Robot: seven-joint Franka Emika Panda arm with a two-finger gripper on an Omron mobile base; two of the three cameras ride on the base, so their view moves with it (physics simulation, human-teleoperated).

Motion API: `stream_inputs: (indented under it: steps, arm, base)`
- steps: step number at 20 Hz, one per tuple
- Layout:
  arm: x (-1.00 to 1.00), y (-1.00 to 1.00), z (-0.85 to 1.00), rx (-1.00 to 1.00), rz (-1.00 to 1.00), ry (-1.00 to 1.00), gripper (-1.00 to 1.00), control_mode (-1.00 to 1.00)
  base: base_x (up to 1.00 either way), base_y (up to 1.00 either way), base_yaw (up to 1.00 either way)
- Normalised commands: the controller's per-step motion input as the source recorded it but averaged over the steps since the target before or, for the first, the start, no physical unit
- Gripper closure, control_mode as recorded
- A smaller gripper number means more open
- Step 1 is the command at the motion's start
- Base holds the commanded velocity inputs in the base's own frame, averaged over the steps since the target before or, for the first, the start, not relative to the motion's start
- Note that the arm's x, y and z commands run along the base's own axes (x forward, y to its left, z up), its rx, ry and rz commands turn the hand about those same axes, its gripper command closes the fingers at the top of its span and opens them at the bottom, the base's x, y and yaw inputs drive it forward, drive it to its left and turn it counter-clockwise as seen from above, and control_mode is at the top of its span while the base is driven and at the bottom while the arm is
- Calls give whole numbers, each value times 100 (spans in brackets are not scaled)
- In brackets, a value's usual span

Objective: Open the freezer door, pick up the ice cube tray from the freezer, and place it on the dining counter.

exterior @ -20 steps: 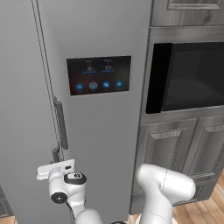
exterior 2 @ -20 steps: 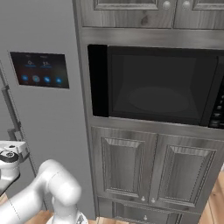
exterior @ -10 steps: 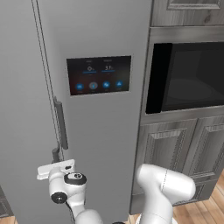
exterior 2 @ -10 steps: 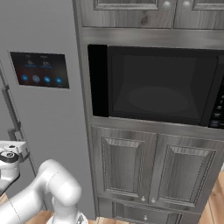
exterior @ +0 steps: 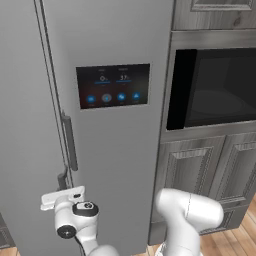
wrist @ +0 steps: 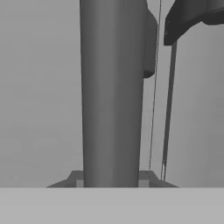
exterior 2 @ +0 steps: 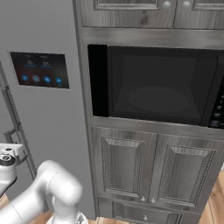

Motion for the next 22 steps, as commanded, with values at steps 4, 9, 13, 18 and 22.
stream_inputs:
  steps: [4,9,13,18,22]
  arm:
    - [-35,13,0,0,0,0,100,-100]
    - [-33,20,0,0,0,0,100,-100]
    - [-36,29,0,0,0,0,100,-100]
    - [-42,36,0,0,0,0,100,-100]
    - [-55,45,0,0,0,0,100,-100]
  base:
    - [0,0,0]
    - [0,0,0]
    - [0,0,0]
    - [0,0,0]
    - [0,0,0]
